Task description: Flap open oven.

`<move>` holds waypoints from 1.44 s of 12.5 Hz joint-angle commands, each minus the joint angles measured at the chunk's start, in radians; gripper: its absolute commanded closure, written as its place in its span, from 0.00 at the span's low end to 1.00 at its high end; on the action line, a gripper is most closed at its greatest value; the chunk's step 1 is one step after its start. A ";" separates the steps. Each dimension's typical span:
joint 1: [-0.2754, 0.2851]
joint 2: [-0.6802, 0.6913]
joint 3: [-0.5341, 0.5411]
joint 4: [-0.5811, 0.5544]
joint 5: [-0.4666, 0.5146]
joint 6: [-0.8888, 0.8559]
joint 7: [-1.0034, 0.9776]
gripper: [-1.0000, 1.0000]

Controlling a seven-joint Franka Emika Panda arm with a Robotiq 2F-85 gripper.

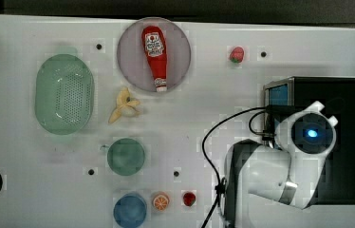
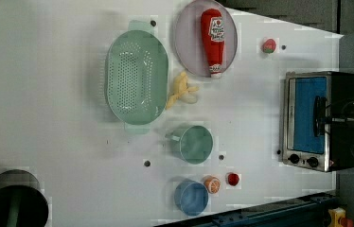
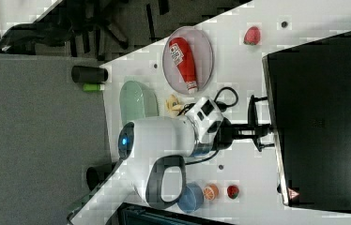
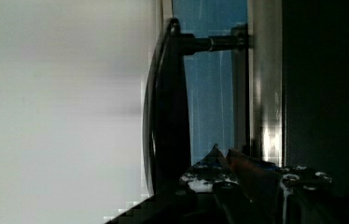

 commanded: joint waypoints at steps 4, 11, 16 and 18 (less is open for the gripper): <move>0.064 -0.003 0.098 -0.018 -0.274 -0.055 0.396 0.83; 0.100 0.093 0.224 -0.020 -0.424 -0.110 0.687 0.83; 0.166 0.229 0.288 -0.002 -0.657 -0.171 1.045 0.83; 0.195 0.294 0.298 0.011 -0.731 -0.191 1.113 0.83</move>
